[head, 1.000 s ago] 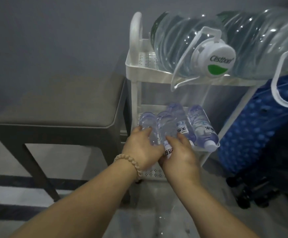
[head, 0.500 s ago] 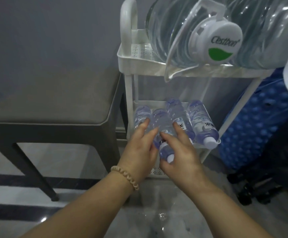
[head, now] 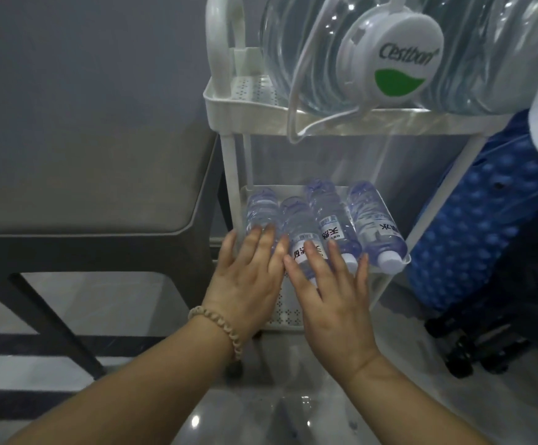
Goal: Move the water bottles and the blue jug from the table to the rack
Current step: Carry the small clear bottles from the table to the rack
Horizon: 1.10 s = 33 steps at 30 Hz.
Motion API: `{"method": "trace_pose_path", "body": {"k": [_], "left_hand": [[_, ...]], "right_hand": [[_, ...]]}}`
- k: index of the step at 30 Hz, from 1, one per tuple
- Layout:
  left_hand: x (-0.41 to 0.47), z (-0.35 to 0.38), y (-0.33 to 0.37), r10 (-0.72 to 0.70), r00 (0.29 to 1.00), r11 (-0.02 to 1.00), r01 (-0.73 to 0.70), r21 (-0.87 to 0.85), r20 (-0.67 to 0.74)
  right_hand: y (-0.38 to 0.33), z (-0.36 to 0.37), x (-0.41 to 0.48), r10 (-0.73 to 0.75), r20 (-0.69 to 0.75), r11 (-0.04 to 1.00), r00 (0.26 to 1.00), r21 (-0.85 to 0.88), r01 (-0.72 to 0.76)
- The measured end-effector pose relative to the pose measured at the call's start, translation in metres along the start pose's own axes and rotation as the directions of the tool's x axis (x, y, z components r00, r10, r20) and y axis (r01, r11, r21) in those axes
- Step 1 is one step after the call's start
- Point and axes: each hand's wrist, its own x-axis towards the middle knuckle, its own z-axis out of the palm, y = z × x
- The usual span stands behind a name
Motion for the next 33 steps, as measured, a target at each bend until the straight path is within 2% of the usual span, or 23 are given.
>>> {"method": "trace_pose_path", "body": {"k": [5, 9, 12, 16, 22, 30, 33], "left_hand": [[0.015, 0.004, -0.003, -0.02, 0.998, 0.981, 0.008, 0.193, 0.06], [0.03, 0.009, -0.006, 0.042, 0.996, 0.98, -0.056, 0.19, 0.075], [0.027, 0.011, -0.007, 0.073, 0.996, 0.991, -0.077, 0.112, 0.044], [0.027, 0.014, -0.008, 0.08, 0.997, 0.994, -0.08, 0.077, 0.004], [0.027, 0.013, -0.003, 0.012, 0.997, 0.991, -0.023, 0.129, 0.08], [0.019, 0.019, 0.0, -0.048, 0.999, 0.988, 0.046, 0.149, 0.011], [0.018, 0.02, 0.002, -0.091, 0.993, 0.988, 0.08, 0.134, 0.072]], "right_hand": [[0.007, 0.012, 0.015, 0.031, 0.108, 0.992, 0.994, -0.125, -0.018], [0.006, 0.023, 0.033, 0.176, 0.176, 0.975, 0.969, -0.164, -0.148], [0.003, 0.03, 0.038, 0.242, 0.25, 0.964, 0.937, -0.172, -0.203], [0.0, 0.037, 0.031, 0.222, 0.279, 0.965, 0.934, -0.198, -0.17], [-0.001, 0.033, 0.034, 0.214, 0.3, 0.964, 0.93, -0.216, -0.152], [-0.002, 0.019, 0.034, 0.199, 0.334, 0.972, 0.921, -0.19, -0.141], [-0.004, 0.011, 0.04, 0.2, 0.34, 0.973, 0.919, -0.18, -0.145]]}}
